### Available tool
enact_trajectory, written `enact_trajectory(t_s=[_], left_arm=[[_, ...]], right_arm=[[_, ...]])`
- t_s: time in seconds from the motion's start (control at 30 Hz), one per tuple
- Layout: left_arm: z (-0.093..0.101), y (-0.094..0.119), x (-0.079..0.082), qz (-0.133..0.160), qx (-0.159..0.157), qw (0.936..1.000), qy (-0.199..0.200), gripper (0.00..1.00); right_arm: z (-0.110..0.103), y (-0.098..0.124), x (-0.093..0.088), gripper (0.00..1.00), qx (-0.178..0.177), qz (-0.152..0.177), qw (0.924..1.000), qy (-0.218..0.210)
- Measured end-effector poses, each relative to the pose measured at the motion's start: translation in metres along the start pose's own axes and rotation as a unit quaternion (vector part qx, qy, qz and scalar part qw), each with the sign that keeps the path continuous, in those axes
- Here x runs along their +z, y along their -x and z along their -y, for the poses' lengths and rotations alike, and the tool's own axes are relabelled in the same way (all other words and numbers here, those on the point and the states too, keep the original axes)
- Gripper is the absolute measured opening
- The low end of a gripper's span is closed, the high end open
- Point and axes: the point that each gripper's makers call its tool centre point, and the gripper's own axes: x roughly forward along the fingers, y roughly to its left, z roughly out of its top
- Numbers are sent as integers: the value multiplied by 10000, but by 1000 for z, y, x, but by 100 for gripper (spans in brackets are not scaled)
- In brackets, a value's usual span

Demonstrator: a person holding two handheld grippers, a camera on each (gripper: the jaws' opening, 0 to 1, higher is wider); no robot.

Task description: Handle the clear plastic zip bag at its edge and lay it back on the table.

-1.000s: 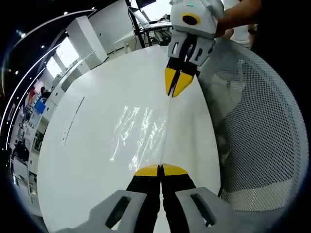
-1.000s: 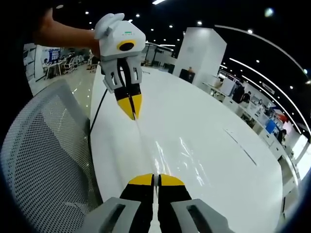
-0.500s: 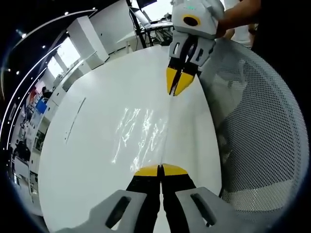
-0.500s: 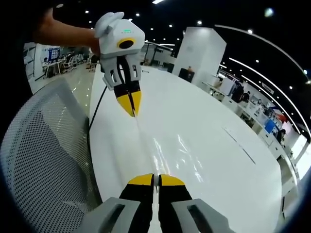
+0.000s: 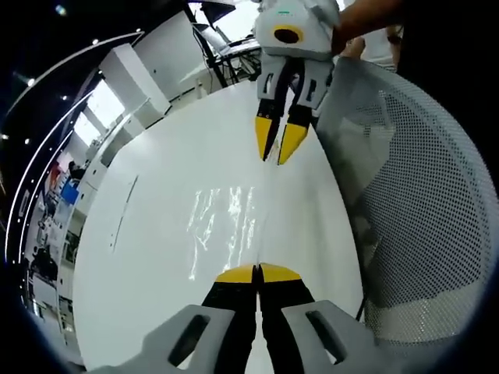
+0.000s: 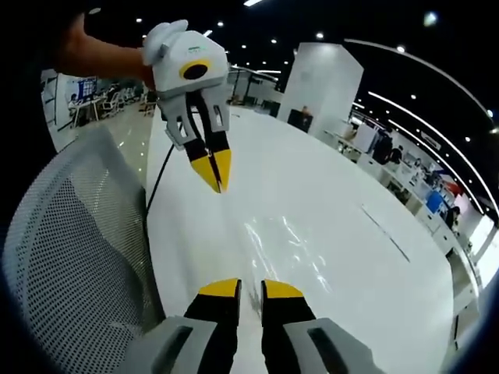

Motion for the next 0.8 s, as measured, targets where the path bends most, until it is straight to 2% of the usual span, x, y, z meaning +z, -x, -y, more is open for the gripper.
enact_trajectory(t_s=[0.23,0.4,0.57,0.67,0.8], left_arm=[[2,-2,1,1,0,10000,-30,0],[2,0,-1,7,2,10000,-12,0],[2,0,1,27,14,10000,-25,0],[2,1,2,43,10,10000,5,0],[3,2,2,25,-3,10000,-55,0]], right_arm=[[2,6,16,13,85,156,9998,-78],[9,8,27,13,53,241,9997,-89],[10,0,26,12,121,114,9999,20],[3,-7,23,12,321,24,9995,67],[3,-11,19,11,388,-38,9991,177]])
